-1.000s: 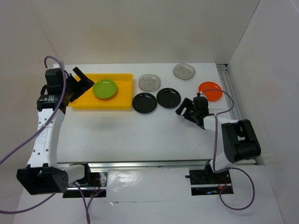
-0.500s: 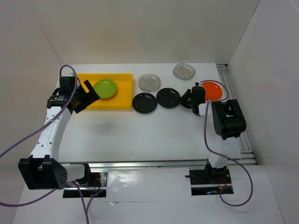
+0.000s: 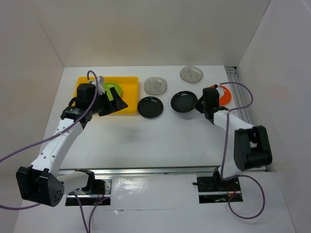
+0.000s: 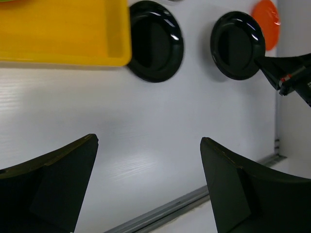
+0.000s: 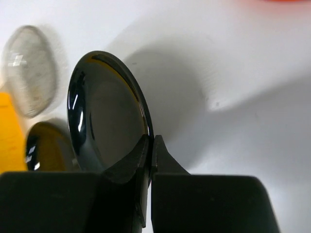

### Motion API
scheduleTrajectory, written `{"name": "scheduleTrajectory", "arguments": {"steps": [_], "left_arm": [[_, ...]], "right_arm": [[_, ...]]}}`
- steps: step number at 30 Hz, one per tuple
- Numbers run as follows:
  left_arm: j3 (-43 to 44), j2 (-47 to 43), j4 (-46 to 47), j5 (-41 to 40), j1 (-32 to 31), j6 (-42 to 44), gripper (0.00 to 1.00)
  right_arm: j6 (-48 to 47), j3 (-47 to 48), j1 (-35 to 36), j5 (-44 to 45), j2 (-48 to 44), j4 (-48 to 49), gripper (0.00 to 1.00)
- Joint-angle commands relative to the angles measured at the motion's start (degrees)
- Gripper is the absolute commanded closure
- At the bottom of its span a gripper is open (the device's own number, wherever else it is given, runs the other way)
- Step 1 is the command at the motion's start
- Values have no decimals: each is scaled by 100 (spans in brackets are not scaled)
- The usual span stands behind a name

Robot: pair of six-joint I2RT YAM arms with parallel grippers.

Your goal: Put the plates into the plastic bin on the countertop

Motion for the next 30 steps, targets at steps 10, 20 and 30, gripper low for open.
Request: {"name": "scheduleTrajectory", "arguments": {"steps": [10,20,30], "left_arm": [[422,1738,2085,1163,-1525,-426,0],[422,2495,2278,599,-1852,-426,1],[422,2740,2674,1039,-1904,-663,89]], "right_arm": [[-1236,-1090,950,-2420,-2001,690,100],[-1262,-1109,845,-2702,-2669,649,100],[-797,-1276,713,-3230,-2300,1491,100]]}}
